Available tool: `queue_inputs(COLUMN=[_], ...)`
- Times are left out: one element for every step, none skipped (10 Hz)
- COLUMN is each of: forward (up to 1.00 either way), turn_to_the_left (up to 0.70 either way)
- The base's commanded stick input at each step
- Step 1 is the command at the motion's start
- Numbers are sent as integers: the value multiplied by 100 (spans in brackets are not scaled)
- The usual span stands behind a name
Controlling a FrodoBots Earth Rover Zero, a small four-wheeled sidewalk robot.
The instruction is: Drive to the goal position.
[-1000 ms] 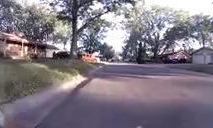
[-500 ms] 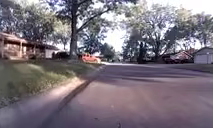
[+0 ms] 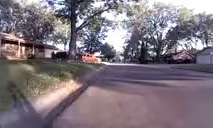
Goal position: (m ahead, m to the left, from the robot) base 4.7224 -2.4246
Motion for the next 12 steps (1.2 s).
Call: queue_inputs(forward=[100, 100, 100, 100, 100, 100, 100, 100, 100, 100, 100, 100], turn_to_the_left=[-40, -40, -40, -40, -25, -9, -3, 0, 0, 0, 0, 0])
